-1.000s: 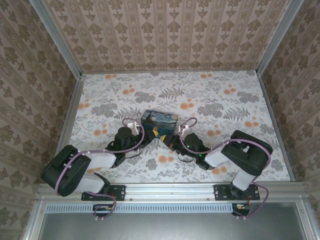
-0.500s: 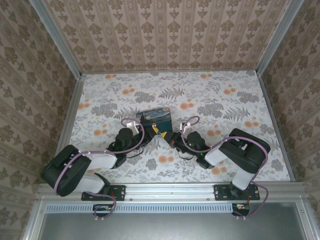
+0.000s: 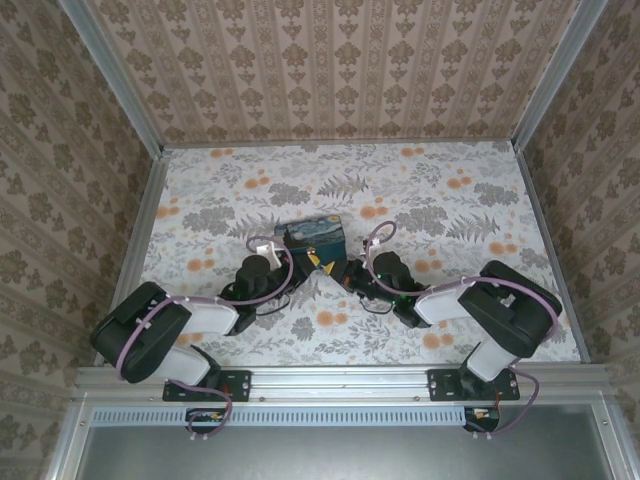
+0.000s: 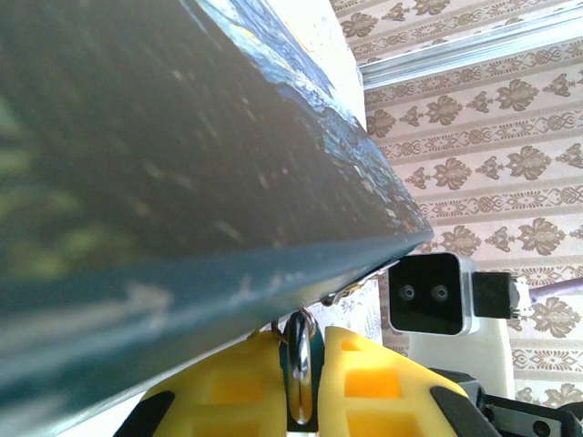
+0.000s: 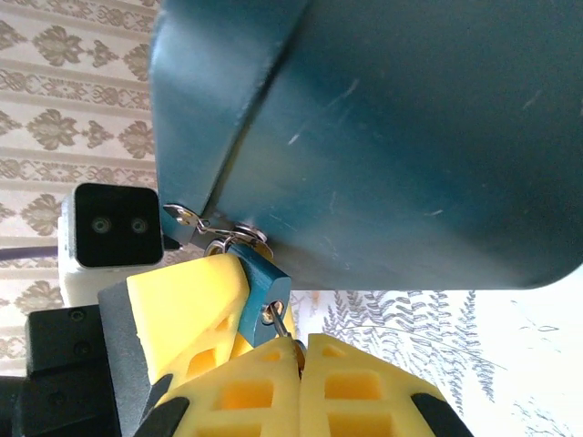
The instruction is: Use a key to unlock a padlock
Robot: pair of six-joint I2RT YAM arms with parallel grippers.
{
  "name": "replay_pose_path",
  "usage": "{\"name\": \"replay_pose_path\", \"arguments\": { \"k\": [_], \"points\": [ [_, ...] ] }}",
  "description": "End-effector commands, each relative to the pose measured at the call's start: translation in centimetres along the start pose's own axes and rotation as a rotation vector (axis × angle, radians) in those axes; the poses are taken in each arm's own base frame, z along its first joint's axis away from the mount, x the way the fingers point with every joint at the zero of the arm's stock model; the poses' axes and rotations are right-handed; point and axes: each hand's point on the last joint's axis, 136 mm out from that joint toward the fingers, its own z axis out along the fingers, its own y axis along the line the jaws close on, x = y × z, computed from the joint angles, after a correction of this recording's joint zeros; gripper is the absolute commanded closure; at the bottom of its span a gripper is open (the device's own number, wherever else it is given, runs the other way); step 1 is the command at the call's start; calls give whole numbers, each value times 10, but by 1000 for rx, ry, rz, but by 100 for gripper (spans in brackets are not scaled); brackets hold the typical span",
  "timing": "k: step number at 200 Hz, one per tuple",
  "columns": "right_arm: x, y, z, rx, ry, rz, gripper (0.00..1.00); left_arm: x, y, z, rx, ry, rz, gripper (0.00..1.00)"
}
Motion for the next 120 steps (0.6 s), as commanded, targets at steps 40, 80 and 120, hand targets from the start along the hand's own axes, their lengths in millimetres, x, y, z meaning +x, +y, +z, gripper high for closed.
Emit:
{"name": "replay_pose_path", "arguments": {
  "k": [40,80,120],
  "points": [
    [-27,47,1,-131,-84,-84,100,32,-34,4,133,146,20,100],
    [-31,46,3,-178,-112,-12,100,27,-40,3,144,119,-73,100],
    [-37,42,0,-168,-148,27,100,20,-38,2,141,72,-174,100]
  ]
}}
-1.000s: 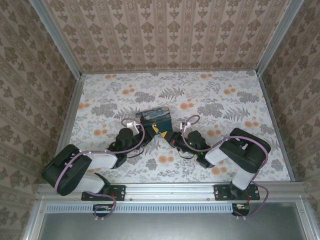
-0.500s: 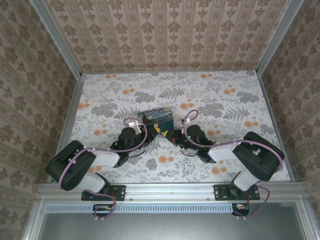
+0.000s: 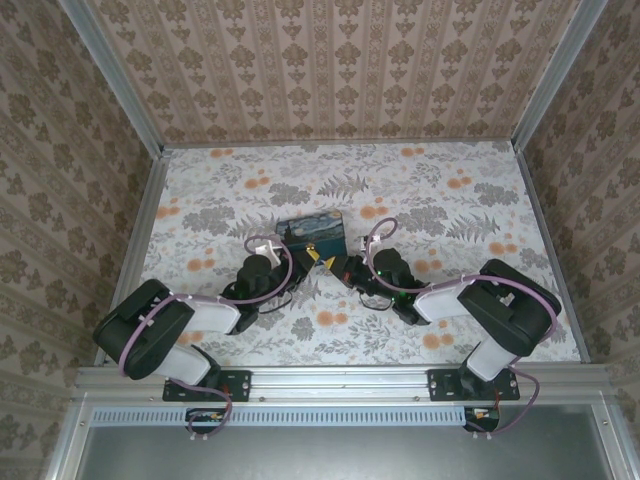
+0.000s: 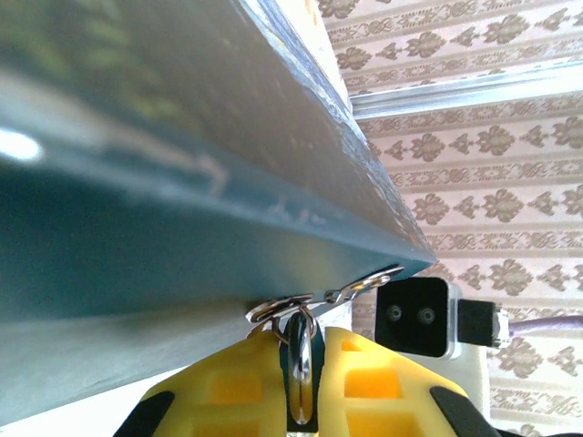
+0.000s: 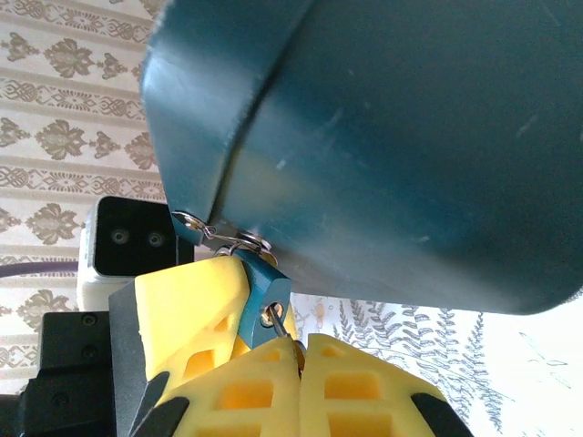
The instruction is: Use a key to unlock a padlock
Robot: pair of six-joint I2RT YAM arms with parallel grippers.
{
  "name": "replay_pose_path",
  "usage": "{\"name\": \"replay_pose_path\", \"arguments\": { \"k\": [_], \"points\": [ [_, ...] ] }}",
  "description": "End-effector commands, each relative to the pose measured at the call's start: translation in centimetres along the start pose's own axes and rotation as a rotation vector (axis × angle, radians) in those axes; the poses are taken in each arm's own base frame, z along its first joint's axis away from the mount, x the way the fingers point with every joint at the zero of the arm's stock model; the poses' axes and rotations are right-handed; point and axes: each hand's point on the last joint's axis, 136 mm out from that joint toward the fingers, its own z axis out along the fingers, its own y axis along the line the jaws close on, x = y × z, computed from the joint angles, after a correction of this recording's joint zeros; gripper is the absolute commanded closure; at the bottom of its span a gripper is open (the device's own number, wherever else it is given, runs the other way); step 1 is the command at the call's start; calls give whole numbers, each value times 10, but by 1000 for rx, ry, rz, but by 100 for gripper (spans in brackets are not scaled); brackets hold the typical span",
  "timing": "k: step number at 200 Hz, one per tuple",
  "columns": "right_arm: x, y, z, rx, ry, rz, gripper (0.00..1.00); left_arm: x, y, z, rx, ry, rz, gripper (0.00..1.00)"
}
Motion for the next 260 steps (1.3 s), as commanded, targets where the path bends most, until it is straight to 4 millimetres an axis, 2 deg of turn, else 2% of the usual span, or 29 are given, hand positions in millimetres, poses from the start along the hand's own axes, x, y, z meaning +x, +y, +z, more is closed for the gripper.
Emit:
{"name": "replay_pose_path", "arguments": {
  "k": [1,44,120,154,197,260],
  "points": [
    [-25,37,-2,-138,-109,12,100,34,-30,-2,114,141,-59,100],
    [-30,34,-2,-134,-117,16,100,35,-34,0,123,149,-123,100],
    [-49,42,3,-116,-96,-54,100,47,-20,6,73,200,-170,100],
    [-45,43,8,-120,-58,-65,100,44,-23,6,87,186,-145,100],
    [-41,30,12,-161,-69,84,100,41,-29,6,108,166,-80,100],
    [-30,13,-5,-101,-115,124,100,31,-27,2,74,114,-14,100]
  ]
}}
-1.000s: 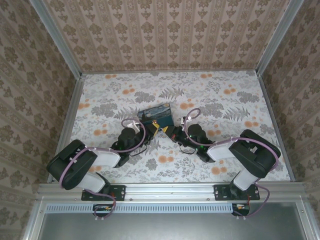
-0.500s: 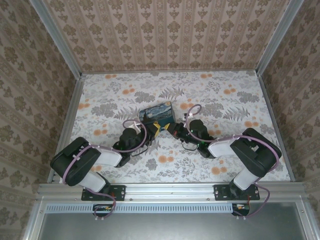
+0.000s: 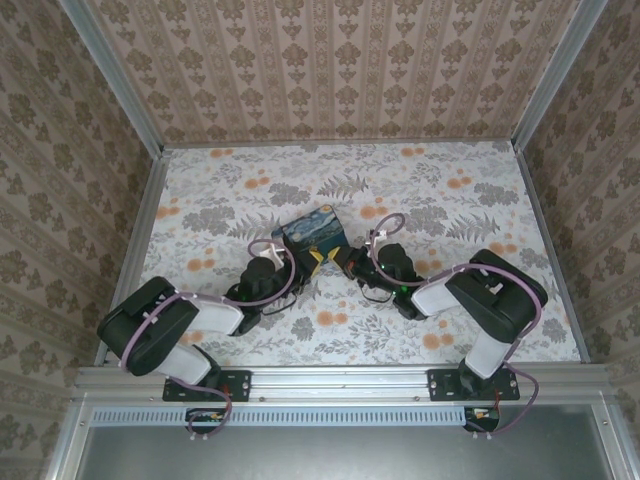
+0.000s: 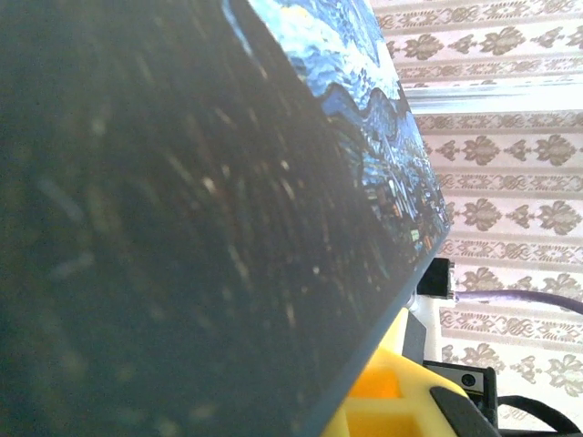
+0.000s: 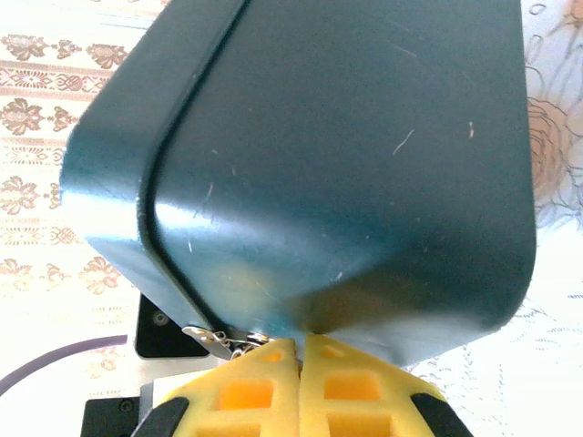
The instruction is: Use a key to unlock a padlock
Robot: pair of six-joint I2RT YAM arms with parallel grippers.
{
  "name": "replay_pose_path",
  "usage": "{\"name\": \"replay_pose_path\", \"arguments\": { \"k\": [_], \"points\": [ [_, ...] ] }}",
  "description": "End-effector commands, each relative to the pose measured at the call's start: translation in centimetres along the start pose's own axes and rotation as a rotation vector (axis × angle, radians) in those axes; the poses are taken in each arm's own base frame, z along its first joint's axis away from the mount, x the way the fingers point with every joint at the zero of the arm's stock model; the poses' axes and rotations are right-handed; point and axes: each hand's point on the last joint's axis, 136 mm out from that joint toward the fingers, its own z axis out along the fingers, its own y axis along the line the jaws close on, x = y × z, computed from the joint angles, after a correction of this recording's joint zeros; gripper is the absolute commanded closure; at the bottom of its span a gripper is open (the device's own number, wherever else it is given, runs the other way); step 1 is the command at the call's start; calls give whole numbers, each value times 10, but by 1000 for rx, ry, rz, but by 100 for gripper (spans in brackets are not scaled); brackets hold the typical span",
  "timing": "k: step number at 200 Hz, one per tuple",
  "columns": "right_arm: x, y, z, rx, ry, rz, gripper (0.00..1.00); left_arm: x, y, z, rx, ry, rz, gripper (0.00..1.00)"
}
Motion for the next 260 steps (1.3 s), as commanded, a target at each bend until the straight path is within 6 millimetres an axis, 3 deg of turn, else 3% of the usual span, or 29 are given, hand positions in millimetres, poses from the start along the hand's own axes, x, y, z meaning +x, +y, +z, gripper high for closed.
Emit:
{"name": "replay_pose_path", "arguments": {
  "k": [1,81,141,195,229,260],
  "points": [
    [-7,23,-10,-68,-66,5,100,20,-23,-1,63,92,71,100],
    [5,17,-24,-42,-73,-5,100,14,-11,2,15,68,103,100],
    [1,-4,-37,7,-150,15,100,9,-3,5,1,57,109,100],
    [2,-5,-48,60,-164,-29,100,1,37,3,-192,93,295,100],
    [1,-1,-52,79,-162,-61,100,3,53,5,-268,135,365,87],
    [3,-6,-53,100,-159,-63,100,4,61,7,-285,151,366,67]
  ]
}}
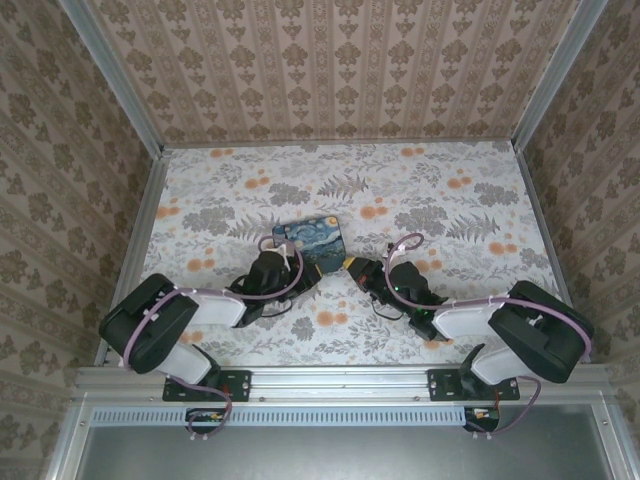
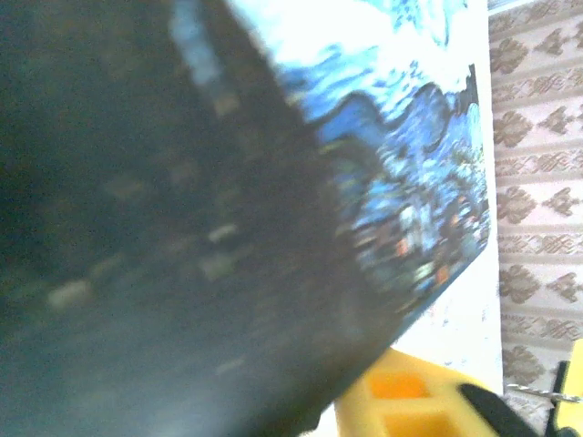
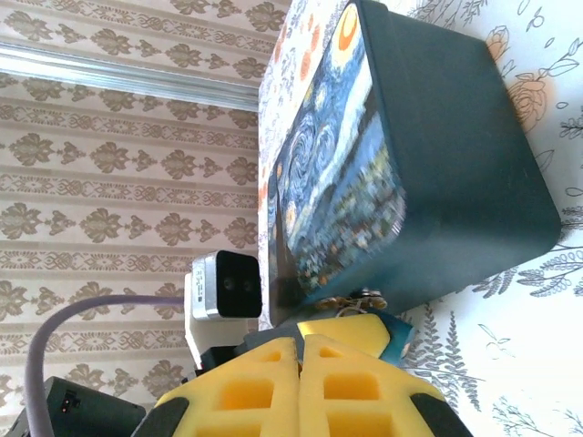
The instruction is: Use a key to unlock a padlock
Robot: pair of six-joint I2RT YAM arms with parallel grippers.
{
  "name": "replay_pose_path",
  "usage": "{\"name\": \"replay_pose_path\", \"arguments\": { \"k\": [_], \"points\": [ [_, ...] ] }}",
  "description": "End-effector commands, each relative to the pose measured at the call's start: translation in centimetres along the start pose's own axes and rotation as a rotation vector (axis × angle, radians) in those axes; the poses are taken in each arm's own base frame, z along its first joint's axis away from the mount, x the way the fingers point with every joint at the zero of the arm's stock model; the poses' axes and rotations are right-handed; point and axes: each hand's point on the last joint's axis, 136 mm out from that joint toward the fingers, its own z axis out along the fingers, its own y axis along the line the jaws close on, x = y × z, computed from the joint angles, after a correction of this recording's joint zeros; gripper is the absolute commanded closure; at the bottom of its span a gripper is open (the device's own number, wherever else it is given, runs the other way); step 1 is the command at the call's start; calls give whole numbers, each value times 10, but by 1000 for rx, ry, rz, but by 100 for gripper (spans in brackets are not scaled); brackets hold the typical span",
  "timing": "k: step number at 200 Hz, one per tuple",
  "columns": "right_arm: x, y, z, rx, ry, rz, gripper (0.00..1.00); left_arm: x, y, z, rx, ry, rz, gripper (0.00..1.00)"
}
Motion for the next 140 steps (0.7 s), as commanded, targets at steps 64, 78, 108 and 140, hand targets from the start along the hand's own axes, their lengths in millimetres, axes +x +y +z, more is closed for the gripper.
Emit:
{"name": "replay_pose_path", "arguments": {
  "k": [64,78,108,140],
  "points": [
    [-4,9,-11,40,-77,-19,100,6,-20,-23,31,55,43,39],
    [-7,13,-12,49,-106,-12,100,2,-32,-36,41,40,56,36],
    [-12,22,-8,50,-165,17,100,-14,-63,-63,93,-26,65,32],
    [-13,35,2,14,-195,63,100,-26,-90,-73,192,-72,20,36]
  ]
}}
